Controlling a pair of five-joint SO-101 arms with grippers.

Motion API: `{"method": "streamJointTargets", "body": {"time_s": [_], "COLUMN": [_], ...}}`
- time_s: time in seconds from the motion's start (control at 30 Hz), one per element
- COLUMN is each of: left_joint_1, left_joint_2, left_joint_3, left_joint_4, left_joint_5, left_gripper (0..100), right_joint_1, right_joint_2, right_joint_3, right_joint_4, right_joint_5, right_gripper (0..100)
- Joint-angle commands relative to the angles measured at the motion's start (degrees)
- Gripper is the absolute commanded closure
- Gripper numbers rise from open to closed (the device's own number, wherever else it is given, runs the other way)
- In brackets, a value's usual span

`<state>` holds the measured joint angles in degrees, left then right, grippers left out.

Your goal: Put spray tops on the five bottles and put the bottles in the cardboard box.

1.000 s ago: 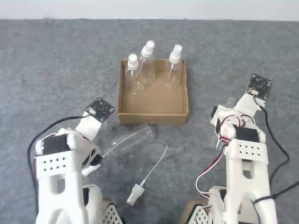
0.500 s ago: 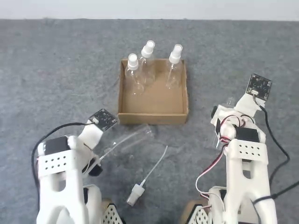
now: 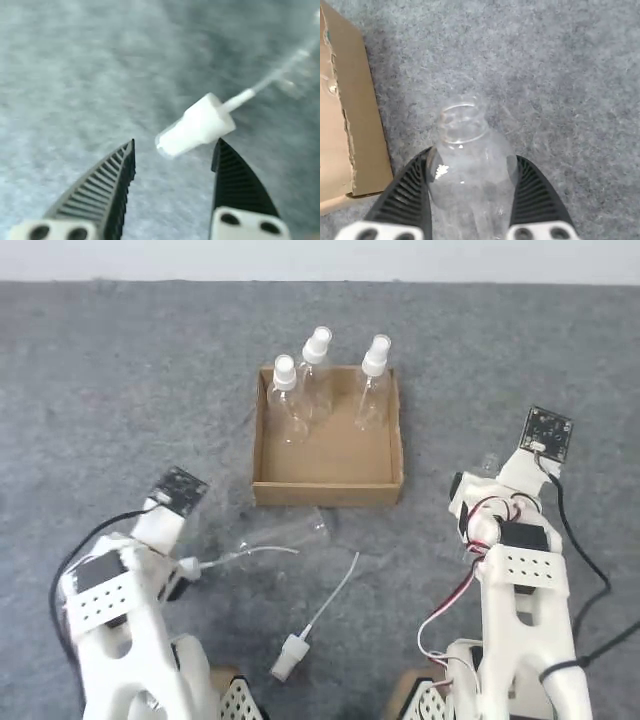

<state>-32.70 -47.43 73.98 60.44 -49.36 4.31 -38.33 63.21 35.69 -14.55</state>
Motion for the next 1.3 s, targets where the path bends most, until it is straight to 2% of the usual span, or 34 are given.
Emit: {"method": "streamJointTargets", "body": {"time_s": [0.0,0.07,0.23,0.33,0.43,0.63,0.77,0.93,1.03,1.17,1.27], "left_joint_1": [-2.46,-3.08,-2.81,-2.73,-2.73,-2.73,-2.73,-2.64,-0.35,4.04,5.98], "left_joint_2": [0.0,0.0,-0.09,0.0,0.35,0.44,0.53,0.53,0.53,0.53,0.53], "left_joint_3": [-0.48,-0.48,-0.57,-1.45,-5.32,-16.92,-19.91,-17.98,-14.9,-10.77,-9.63], "left_joint_4": [-6.42,-9.76,-20.04,-22.59,-16.97,3.43,11.25,13.89,13.8,11.34,9.49], "left_joint_5": [0.18,2.55,14.59,21.45,25.93,31.91,37.36,45.19,51.6,61.8,65.32], "left_gripper": [77,77,77,77,77,77,77,77,77,76,76], "right_joint_1": [0.75,0.75,0.75,0.75,0.75,0.75,0.75,0.75,0.75,0.75,0.75], "right_joint_2": [-2.86,-2.86,-2.86,-2.86,-2.86,-2.86,-2.86,-2.86,-2.86,-2.86,-2.86], "right_joint_3": [-0.97,-0.97,-0.88,-0.88,-0.79,-0.79,-0.79,-0.79,-0.79,-0.79,-0.79], "right_joint_4": [-1.27,-1.27,-1.27,-1.27,-1.27,-1.27,-1.19,-1.1,-1.1,-1.1,-1.1], "right_joint_5": [1.05,1.05,1.05,1.05,1.05,1.05,1.05,1.05,1.05,1.05,1.05], "right_gripper": [99.2,99.2,99.2,99.2,99.2,99.2,99.2,99.2,99.2,99.2,99.2]}}
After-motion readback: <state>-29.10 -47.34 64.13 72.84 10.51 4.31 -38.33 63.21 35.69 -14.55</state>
